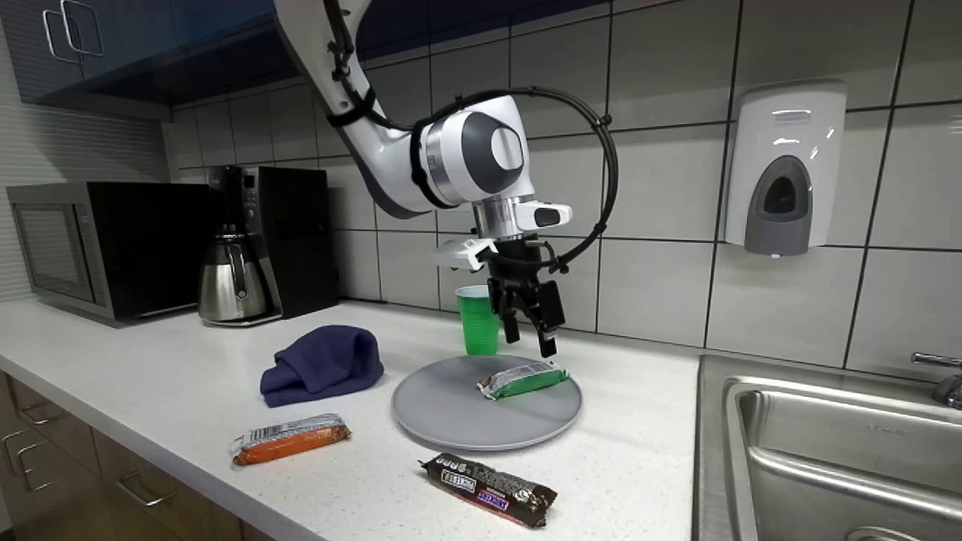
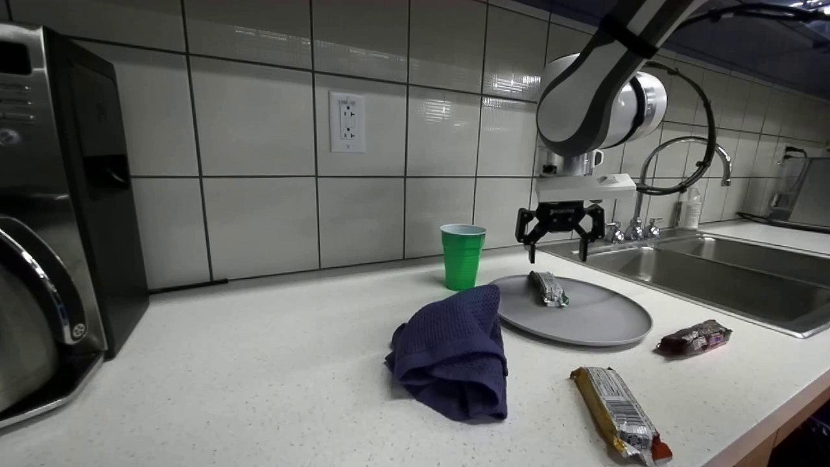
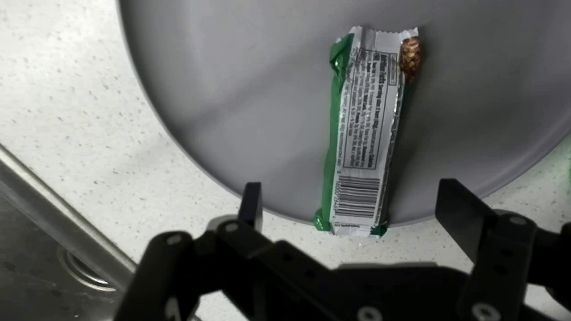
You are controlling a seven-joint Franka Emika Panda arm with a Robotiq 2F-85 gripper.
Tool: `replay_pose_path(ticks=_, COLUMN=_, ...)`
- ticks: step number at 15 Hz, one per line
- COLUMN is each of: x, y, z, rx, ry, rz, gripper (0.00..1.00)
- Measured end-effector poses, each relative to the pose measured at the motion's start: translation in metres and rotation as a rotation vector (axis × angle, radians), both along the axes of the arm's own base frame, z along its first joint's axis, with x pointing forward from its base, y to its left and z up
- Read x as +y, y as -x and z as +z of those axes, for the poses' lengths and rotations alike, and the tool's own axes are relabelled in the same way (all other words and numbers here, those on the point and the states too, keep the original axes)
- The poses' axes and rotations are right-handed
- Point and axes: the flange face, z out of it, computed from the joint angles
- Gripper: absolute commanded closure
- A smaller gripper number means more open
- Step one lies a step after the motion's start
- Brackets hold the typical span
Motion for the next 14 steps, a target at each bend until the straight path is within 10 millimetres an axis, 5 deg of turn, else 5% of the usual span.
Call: replay_pose_path(ticks=14, x=0.010, y=0.060, z=0.020, rx=-0.056, ry=0.055, rz=-0.306, gripper=0.00)
